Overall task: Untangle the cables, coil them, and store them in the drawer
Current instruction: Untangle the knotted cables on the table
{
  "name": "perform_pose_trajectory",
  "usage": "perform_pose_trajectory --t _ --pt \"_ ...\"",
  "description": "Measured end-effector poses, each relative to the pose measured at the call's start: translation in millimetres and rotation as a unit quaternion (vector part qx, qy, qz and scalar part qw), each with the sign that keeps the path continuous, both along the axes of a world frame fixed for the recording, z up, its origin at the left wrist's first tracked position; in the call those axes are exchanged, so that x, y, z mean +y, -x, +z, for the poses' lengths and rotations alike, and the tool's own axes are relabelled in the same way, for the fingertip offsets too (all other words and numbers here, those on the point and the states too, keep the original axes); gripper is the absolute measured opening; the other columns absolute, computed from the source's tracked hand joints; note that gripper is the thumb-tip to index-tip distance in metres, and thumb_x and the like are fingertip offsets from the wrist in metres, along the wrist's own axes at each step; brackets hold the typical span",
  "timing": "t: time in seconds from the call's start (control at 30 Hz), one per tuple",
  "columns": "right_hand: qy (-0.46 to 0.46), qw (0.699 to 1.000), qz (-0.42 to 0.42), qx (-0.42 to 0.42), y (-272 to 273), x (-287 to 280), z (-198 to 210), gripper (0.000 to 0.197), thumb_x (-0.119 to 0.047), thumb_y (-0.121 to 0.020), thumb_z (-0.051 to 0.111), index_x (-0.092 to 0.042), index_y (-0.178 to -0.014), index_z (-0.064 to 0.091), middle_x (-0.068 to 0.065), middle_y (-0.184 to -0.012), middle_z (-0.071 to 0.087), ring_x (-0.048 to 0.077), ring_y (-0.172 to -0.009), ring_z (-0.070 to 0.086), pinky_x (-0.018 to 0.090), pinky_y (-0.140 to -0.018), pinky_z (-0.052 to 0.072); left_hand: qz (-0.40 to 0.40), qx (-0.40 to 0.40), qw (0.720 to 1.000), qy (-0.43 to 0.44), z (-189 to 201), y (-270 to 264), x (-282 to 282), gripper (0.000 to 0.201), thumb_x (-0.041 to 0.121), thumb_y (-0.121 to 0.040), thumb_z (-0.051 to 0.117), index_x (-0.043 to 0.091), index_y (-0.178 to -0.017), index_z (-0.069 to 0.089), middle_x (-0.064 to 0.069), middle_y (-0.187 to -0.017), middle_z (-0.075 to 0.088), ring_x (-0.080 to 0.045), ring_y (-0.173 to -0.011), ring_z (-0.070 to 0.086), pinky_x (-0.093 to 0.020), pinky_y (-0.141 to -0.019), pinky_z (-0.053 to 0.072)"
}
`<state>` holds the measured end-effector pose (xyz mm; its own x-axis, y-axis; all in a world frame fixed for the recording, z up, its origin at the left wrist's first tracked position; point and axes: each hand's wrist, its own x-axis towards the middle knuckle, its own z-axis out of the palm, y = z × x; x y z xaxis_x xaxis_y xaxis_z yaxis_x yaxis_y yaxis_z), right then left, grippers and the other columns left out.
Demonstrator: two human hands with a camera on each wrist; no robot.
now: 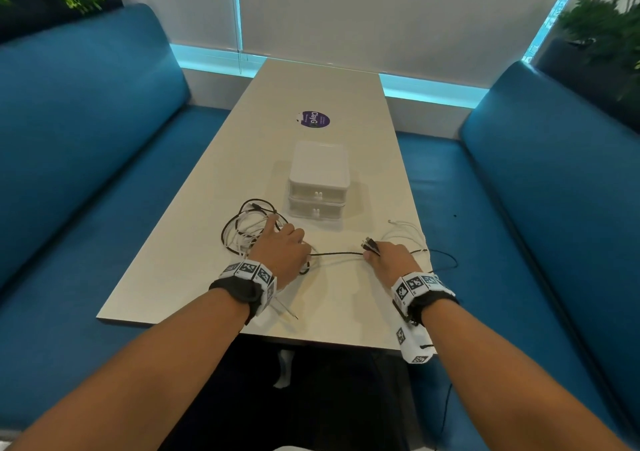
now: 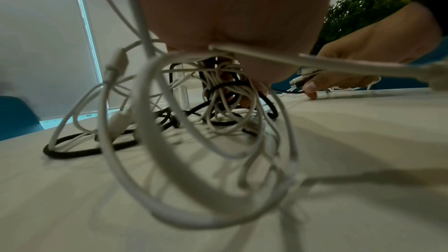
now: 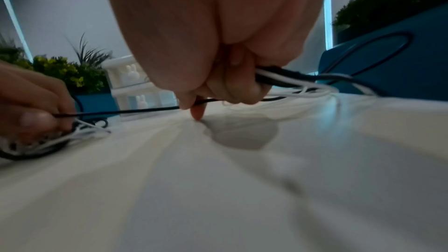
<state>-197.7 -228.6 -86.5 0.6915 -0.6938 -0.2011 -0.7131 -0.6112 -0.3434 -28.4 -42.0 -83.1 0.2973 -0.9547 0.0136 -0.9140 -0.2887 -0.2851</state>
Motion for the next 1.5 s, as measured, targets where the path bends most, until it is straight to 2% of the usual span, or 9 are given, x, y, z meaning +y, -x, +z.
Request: perform_pose_trajectory --t 0.23,0.47,0.57,0.67,0.93,1.1,1.2,1.3,1.5 --pt "-0.03 0.994 0.004 -0.109 -28 29 6 0.038 -0.034 -0.101 0.047 -0.013 -0.132 0.048 0.019 -0.11 0.064 0.038 -0.101 0.062 0.033 -0.074 0.043 0.019 -0.01 0.999 -0.033 7 8 -6 0.029 0.03 -0.1 0.042 0.029 -0.12 0.064 -0.001 -0.12 0.059 -0.026 -0.12 0.05 -0.061 -0.116 0.011" --pt "-0.027 0.986 0.036 -0.16 -34 40 4 0.062 -0.03 -0.102 0.044 -0.021 -0.157 0.017 0.017 -0.126 0.063 0.036 -0.109 0.061 0.044 -0.092 0.051 0.019 -0.008 0.999 -0.047 9 10 -8 0.03 0.03 -0.099 0.043 0.028 -0.122 0.063 -0.002 -0.123 0.058 -0.026 -0.123 0.048 -0.063 -0.116 0.009" --pt "-0.038 0.984 0.062 -0.161 -33 42 4 0.051 -0.03 -0.101 0.047 -0.02 -0.149 0.035 0.014 -0.123 0.066 0.034 -0.11 0.061 0.038 -0.09 0.049 0.003 -0.019 0.999 -0.046 11 11 -10 0.03 0.029 -0.099 0.043 0.027 -0.12 0.064 -0.003 -0.122 0.058 -0.027 -0.122 0.049 -0.062 -0.116 0.009" --pt "-0.043 0.989 0.111 -0.089 -34 43 -1 0.032 -0.033 -0.099 0.05 -0.017 -0.125 0.059 0.013 -0.111 0.069 0.032 -0.103 0.062 0.029 -0.076 0.042 -0.02 -0.023 0.999 -0.027 10 13 -12 0.026 0.027 -0.098 0.045 0.027 -0.115 0.065 -0.002 -0.116 0.06 -0.027 -0.118 0.052 -0.062 -0.115 0.01" --pt "-0.047 0.983 0.154 -0.084 -36 44 -6 0.011 -0.032 -0.098 0.052 -0.025 -0.091 0.056 0.005 -0.089 0.068 0.027 -0.084 0.062 0.033 -0.068 0.044 -0.023 0.0 1.0 -0.006 6 9 -9 0.018 0.032 -0.097 0.052 0.03 -0.111 0.063 0.002 -0.113 0.059 -0.024 -0.116 0.054 -0.063 -0.113 0.016" --pt "-0.034 0.983 0.166 -0.073 -35 34 -3 0.018 -0.04 -0.1 0.051 -0.023 -0.094 0.056 0.007 -0.092 0.068 0.03 -0.09 0.062 0.036 -0.071 0.043 0.008 0.034 0.999 0.026 1 7 -8 0.027 0.035 -0.102 0.041 0.028 -0.114 0.064 0.005 -0.115 0.061 -0.021 -0.118 0.052 -0.06 -0.113 0.017" --pt "-0.03 0.988 0.143 -0.048 -28 20 4 0.036 -0.04 -0.1 0.052 -0.015 -0.125 0.061 0.013 -0.118 0.067 0.032 -0.11 0.06 0.037 -0.089 0.045 0.013 0.058 0.997 0.047 1 1 -4 0.032 0.038 -0.103 0.035 0.028 -0.114 0.064 0.007 -0.115 0.061 -0.019 -0.117 0.051 -0.057 -0.114 0.018" --pt "-0.031 0.994 0.104 -0.018 -19 5 6 0.049 -0.042 -0.099 0.053 -0.015 -0.14 0.052 0.015 -0.132 0.061 0.032 -0.121 0.055 0.034 -0.096 0.042 0.011 0.058 0.997 0.049 3 -3 -1 0.032 0.038 -0.102 0.035 0.028 -0.113 0.064 0.007 -0.114 0.061 -0.019 -0.115 0.052 -0.055 -0.113 0.017" --pt "-0.044 0.996 0.081 -0.017 -16 7 5 0.049 -0.042 -0.098 0.054 -0.018 -0.141 0.052 0.014 -0.131 0.061 0.03 -0.119 0.057 0.029 -0.091 0.041 0.017 0.022 0.999 0.035 4 4 -5 0.03 0.037 -0.1 0.042 0.026 -0.113 0.066 0.004 -0.122 0.058 -0.022 -0.117 0.05 -0.059 -0.113 0.017"
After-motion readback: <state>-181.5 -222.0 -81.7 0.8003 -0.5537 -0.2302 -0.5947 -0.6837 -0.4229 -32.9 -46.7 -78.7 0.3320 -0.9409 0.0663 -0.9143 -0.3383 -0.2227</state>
